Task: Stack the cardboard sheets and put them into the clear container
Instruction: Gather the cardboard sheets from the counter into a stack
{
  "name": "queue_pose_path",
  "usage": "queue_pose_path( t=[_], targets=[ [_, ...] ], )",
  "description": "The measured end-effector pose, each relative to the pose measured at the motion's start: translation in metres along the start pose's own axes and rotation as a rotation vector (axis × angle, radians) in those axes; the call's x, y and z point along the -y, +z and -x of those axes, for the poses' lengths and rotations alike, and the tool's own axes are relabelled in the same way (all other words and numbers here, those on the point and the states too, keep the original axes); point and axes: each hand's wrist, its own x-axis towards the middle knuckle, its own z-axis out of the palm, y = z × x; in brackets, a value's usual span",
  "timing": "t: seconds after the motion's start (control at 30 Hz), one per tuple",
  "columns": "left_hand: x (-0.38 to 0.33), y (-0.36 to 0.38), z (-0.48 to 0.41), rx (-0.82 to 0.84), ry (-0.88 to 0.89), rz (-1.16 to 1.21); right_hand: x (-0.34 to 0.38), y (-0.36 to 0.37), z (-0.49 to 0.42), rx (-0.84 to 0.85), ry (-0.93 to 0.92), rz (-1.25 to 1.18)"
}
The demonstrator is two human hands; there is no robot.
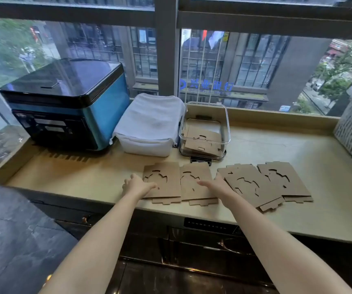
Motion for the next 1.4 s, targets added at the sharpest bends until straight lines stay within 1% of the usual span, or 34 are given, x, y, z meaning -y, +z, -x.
queue_pose_path(
  t=[0.07, 0.23, 0.63, 0.8, 1.03, 1.3, 1.4],
  targets=[
    [-0.003, -0.001, -0.006, -0.001, 0.019, -0.020, 0.002, 0.001, -0.008, -0.040, 0.001, 0.005],
    [-0.012, 0.006, -0.015, 0.036, 0.025, -0.062, 0.006, 0.007, -0.023, -0.080, 0.050, 0.035],
    [-0.030, 0.022, -0.013, 0.042, -0.022, -0.079, 0.005, 0.006, -0.042, -0.088, 0.119, 0.075],
    [-0.040, 0.032, -0.010, 0.062, 0.005, -0.079, 0.007, 0.004, -0.043, -0.048, 0.102, 0.046],
    [-0.049, 0.045, -0.007, 0.062, 0.053, -0.083, -0.003, 0.003, -0.058, -0.106, 0.084, 0.142],
    [-0.052, 0.051, -0.006, 0.064, 0.051, -0.081, -0.007, 0.001, -0.057, -0.118, 0.063, 0.061],
    [-0.054, 0.056, -0.004, 0.092, 0.055, -0.070, -0.008, 0.003, -0.055, -0.073, 0.066, -0.012]
  ],
)
